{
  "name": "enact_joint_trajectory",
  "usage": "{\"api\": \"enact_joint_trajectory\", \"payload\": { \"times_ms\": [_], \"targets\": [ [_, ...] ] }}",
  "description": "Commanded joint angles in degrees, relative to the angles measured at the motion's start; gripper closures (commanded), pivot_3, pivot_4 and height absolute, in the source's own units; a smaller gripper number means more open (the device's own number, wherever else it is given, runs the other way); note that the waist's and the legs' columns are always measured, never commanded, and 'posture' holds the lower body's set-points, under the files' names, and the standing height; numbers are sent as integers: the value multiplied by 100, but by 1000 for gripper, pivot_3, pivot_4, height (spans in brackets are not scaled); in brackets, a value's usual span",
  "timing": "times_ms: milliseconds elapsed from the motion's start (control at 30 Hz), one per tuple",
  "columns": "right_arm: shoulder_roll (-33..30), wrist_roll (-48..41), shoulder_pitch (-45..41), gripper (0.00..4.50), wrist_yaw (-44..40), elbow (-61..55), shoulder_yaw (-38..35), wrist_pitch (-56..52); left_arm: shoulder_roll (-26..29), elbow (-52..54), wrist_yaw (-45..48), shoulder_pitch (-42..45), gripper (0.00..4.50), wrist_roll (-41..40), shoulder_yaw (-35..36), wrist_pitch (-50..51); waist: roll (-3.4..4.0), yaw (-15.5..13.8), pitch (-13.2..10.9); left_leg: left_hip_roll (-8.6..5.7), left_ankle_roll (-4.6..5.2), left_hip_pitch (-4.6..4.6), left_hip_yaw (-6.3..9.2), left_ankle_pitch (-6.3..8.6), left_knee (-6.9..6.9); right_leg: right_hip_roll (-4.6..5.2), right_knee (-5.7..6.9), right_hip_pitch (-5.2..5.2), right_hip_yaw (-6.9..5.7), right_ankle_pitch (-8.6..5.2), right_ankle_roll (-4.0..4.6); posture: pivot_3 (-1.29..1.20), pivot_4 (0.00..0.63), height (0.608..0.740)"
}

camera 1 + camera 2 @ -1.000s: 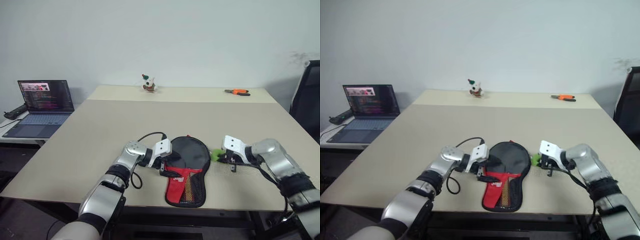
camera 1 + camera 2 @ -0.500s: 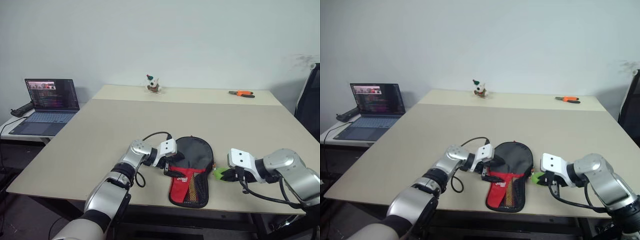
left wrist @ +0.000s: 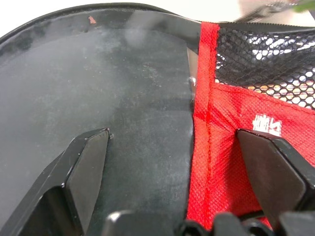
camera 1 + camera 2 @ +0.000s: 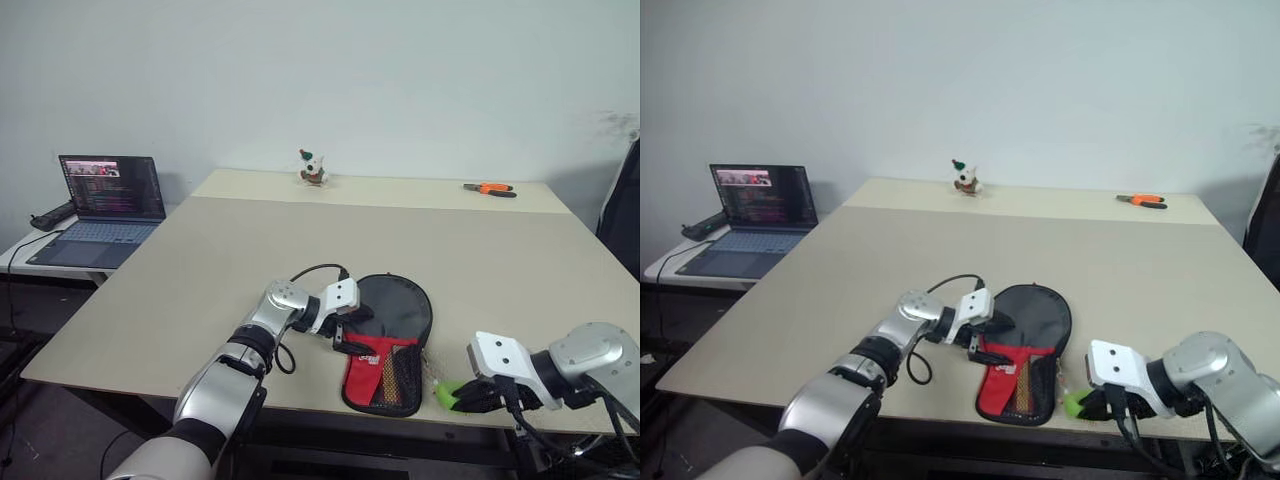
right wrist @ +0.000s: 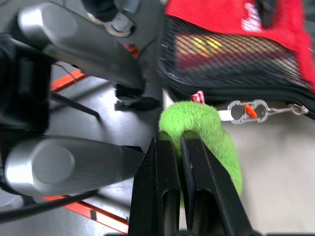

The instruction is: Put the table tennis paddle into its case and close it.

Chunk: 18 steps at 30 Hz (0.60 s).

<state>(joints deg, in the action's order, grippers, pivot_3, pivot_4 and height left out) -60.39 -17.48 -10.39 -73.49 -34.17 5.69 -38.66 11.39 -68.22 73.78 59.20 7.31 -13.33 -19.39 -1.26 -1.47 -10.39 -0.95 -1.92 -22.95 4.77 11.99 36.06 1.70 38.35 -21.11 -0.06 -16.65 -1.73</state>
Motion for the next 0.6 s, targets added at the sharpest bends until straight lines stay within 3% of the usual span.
{"api": "enact_joint_trajectory", "payload": {
  "times_ms": [33, 600],
  "targets": [
    [-180, -425, 236, 4456, -124, -518, -87, -102, -120, -256, -250, -125, 0, 398, -297, 82, 1, -1, 1, -5, 0, -1, 8, 0, 0, 7, -9, 6, -10, 0, -3, 0, 150, 740],
    [-166, -1486, 597, 4456, 510, -1639, -38, -870, -421, -495, -773, 129, 0, 531, -275, 223, 0, -20, 1, -49, 1, 5, 84, 0, 2, 60, -68, 82, -78, 5, -36, 0, 150, 740]
  ]
}}
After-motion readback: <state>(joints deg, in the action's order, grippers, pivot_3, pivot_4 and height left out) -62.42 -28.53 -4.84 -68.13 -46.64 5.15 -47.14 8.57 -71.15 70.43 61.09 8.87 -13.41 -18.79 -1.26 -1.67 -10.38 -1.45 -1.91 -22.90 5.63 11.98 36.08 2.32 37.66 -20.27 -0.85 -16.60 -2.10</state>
